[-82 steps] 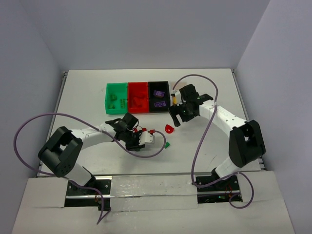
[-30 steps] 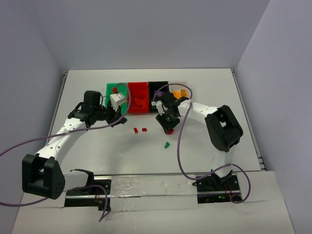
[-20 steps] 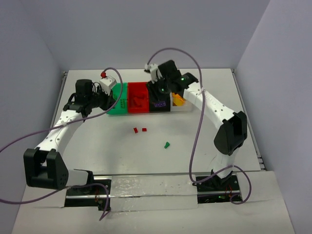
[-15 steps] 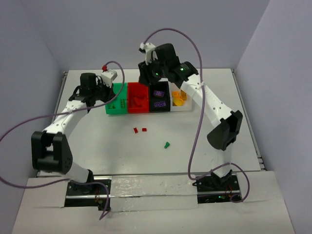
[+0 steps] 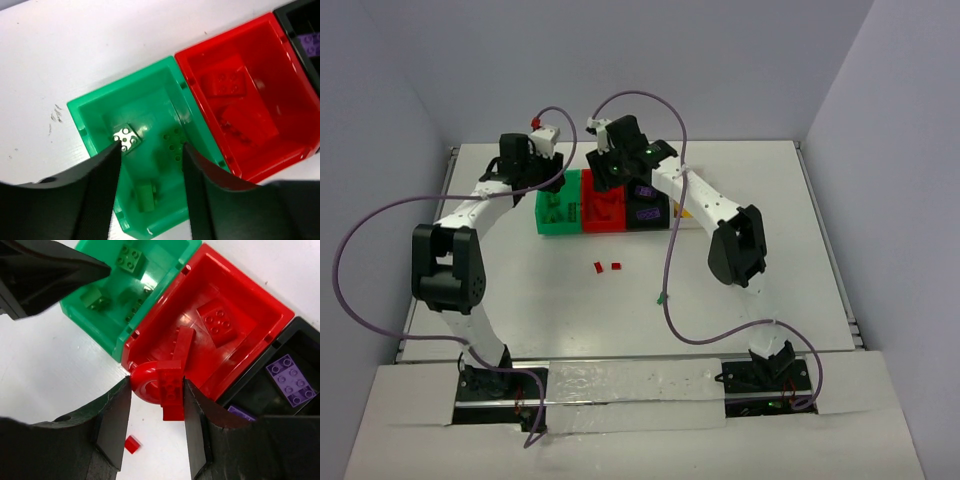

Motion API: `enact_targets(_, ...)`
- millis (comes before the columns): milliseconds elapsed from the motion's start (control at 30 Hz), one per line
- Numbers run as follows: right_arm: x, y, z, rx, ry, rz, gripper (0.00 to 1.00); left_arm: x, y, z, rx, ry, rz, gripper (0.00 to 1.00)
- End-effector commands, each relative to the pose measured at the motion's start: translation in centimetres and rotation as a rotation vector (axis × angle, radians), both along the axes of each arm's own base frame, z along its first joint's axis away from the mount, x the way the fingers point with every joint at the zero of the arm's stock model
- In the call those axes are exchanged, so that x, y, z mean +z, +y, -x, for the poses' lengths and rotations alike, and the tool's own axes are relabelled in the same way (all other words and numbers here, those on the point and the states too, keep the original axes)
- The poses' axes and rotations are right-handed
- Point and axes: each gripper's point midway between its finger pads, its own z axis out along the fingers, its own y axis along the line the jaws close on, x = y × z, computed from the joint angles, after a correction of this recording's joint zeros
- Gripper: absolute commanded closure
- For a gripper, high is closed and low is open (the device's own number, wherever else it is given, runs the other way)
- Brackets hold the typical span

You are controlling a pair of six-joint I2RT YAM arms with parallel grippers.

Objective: Sort the legos into containers by color

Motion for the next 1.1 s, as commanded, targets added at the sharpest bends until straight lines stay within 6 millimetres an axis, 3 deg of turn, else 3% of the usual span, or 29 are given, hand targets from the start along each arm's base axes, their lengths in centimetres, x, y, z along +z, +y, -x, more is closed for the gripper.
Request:
enact_targets(0, 2.0, 1.6, -1.4, -0.003, -0.087, -0.062, 0.63, 3.4, 0.0, -2.2, 0.037, -0.089, 0.030, 0.36)
enact_targets(133, 0.1, 2.3, -2.2, 0.001, -0.078, -0.051, 0.61, 5.9, -0.2, -2.3, 0.041, -0.105, 0.060, 0.24)
enact_targets(233, -1.4, 2.6, -2.6, -0.001, -0.075, -0.030, 0.57, 8.4, -0.6, -1.7, 0.028, -0.134, 0.096, 0.23)
enact_targets(267, -1.4, 2.6, -2.7, 0.001, -0.077, -0.028, 0.57, 8.3, -0.7, -1.6, 0.029, -0.131, 0.099, 0.23)
enact_targets(333, -2.7, 2.6, -3.0, -0.006, -0.075, -0.011, 0.44, 10.2, -0.9, -0.6, 0.007, -0.158, 0.115, 0.22)
enact_targets(400, -3.2, 2.7, -3.0, -0.005, -0.069, -0.006, 0.33, 10.2, -0.9, 0.2, -0.004, -0.155, 0.117, 0.21)
enact_targets(467, -3.3, 2.6, -3.0, -0.013, -0.066, 0.000, 0.16, 10.9, -1.1, 1.7, -0.034, -0.168, 0.121, 0.16)
enact_targets(567, -2.2, 2.6, -2.7, -0.013, -0.070, -0.015, 0.07, 11.0, -1.4, 4.3, -0.096, -0.176, 0.194, 0.10)
enact_targets(600, -2.1, 2.5, -2.3, -0.007, -0.064, -0.017, 0.05, 12.3, -0.6, 5.2, -0.107, -0.208, 0.224, 0.10)
enact_targets(633, -0.9, 2.4, -2.0, -0.007, -0.070, -0.031, 0.05, 11.4, -1.1, 6.7, -0.143, -0.164, 0.291, 0.10)
enact_targets(667, -0.5, 2.3, -1.6, -0.003, -0.063, -0.037, 0.05, 12.2, -0.9, 7.7, -0.163, -0.188, 0.313, 0.11)
enact_targets(700, 0.5, 2.3, -1.2, 0.002, -0.068, -0.054, 0.05, 11.8, -1.0, 8.4, -0.188, -0.183, 0.319, 0.11)
enact_targets(800, 3.0, 1.4, 0.7, 0.019, -0.067, -0.088, 0.04, 11.7, -1.7, 12.2, -0.332, -0.214, 0.275, 0.15)
enact_targets(900, 6.7, -0.6, 3.6, 0.051, -0.097, -0.113, 0.04, 9.7, -2.3, 16.0, -0.487, -0.163, 0.201, 0.22)
enact_targets(1000, 7.9, -3.6, 6.0, 0.069, -0.093, -0.099, 0.04, 7.4, -2.7, 19.1, -0.623, -0.120, 0.120, 0.24)
enact_targets(1067, 6.3, -6.6, 8.3, 0.088, -0.051, -0.060, 0.04, 4.9, -3.0, 20.9, -0.686, -0.058, 0.056, 0.25)
